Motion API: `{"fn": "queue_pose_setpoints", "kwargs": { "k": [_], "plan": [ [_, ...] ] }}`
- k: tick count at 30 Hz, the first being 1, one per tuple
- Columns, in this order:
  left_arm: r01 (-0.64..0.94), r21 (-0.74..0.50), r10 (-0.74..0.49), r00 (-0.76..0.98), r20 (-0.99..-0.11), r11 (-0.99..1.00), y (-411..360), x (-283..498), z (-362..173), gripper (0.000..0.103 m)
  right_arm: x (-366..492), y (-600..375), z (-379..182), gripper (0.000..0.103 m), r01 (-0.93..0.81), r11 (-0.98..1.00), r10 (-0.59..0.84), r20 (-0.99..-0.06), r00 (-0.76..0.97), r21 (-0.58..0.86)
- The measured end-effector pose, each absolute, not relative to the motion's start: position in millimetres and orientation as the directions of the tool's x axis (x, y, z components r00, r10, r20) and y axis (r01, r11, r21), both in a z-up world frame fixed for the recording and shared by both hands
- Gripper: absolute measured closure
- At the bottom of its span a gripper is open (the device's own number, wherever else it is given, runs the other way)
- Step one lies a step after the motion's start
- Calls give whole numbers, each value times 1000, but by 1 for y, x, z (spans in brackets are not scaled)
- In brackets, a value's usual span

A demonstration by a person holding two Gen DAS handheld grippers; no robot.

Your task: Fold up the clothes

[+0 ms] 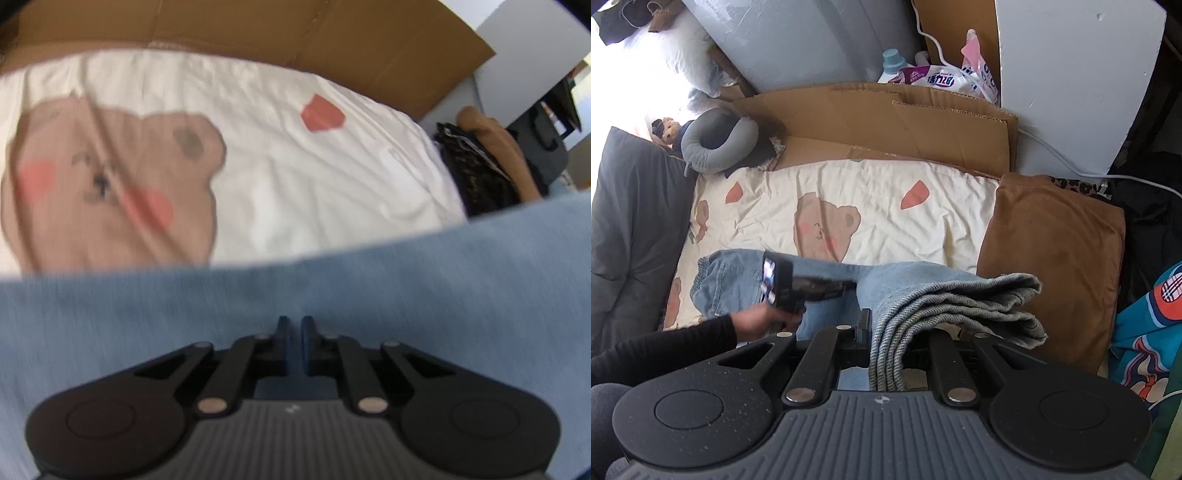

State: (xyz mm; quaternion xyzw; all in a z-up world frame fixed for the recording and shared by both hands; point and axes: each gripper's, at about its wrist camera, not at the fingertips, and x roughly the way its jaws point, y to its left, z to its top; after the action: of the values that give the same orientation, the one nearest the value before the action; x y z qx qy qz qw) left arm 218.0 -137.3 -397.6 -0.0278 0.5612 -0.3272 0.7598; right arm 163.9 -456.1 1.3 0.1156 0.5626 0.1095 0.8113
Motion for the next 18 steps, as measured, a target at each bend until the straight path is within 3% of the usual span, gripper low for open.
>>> {"fn": "queue_pose_setpoints", "kwargs": {
  "k": [18],
  "plan": [
    [475, -543, -626, 21, -780, 693, -99, 110, -405, 93, 195, -390, 41, 94, -147, 953, 300, -899, 319, 266]
  ]
}}
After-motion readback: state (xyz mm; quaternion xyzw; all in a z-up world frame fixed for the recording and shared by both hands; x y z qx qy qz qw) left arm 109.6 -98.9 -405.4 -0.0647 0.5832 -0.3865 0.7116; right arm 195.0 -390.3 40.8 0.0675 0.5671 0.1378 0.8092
